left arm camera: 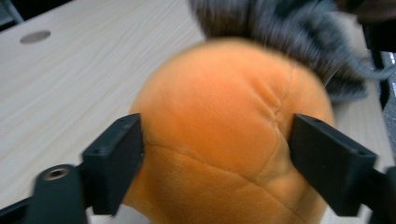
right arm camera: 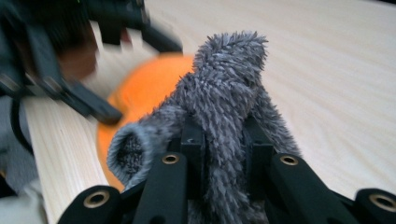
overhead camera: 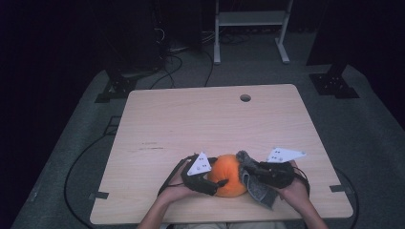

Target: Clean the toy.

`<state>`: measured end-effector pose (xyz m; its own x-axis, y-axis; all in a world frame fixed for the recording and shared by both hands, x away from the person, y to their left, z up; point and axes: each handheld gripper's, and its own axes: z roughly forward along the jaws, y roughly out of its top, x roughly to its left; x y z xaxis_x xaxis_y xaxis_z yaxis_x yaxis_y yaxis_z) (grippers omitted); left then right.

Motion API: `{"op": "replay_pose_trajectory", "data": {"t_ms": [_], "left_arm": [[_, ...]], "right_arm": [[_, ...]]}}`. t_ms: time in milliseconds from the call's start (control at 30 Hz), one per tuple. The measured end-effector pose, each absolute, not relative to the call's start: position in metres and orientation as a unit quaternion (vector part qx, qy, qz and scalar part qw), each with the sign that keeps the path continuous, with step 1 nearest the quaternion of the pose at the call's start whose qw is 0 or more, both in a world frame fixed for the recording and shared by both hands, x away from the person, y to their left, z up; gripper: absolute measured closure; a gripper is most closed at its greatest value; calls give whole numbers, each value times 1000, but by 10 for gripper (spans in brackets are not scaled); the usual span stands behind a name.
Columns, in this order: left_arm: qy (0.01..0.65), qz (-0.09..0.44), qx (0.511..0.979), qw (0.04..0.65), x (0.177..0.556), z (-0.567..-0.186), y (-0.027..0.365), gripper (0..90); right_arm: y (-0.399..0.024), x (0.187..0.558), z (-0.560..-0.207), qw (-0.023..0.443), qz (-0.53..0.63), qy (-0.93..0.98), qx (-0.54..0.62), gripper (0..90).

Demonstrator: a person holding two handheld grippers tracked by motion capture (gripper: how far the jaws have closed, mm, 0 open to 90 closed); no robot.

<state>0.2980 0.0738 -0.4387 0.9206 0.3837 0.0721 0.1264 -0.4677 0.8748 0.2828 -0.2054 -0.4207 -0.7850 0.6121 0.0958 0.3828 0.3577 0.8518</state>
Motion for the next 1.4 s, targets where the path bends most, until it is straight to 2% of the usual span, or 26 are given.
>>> {"op": "replay_pose_trajectory", "data": {"t_ms": [67,167,233,300,467,567,700,933,1067,1233,1300,1400], "left_arm": [[160,129,844,496,299,-434,75,96],[184,120,848,483,303,-440,73,64],[190,109,850,480,304,-448,68,74],[183,120,851,478,301,-448,65,118],[154,141,857,472,291,-442,56,138],[139,131,855,483,290,-438,59,120],[158,133,848,488,295,-437,62,58],[183,110,844,492,299,-435,72,53],[197,79,848,485,305,-441,73,43],[206,25,846,491,308,-447,67,83],[203,27,842,498,308,-448,67,137],[186,67,837,510,301,-443,65,256]], "right_arm": [[-207,284,-425,113,473,817,309,742],[-215,287,-427,102,474,814,320,741],[-217,288,-426,95,476,813,321,740],[-217,287,-421,106,471,817,317,742],[-206,274,-398,114,497,813,280,741],[-194,272,-402,124,475,830,263,737],[-199,276,-413,110,479,826,275,740],[-214,280,-419,103,483,824,278,739],[-219,281,-421,96,487,822,279,736],[-218,277,-419,105,482,824,279,731],[-218,276,-418,107,480,824,282,732],[-218,276,-415,115,479,821,287,736]]}}
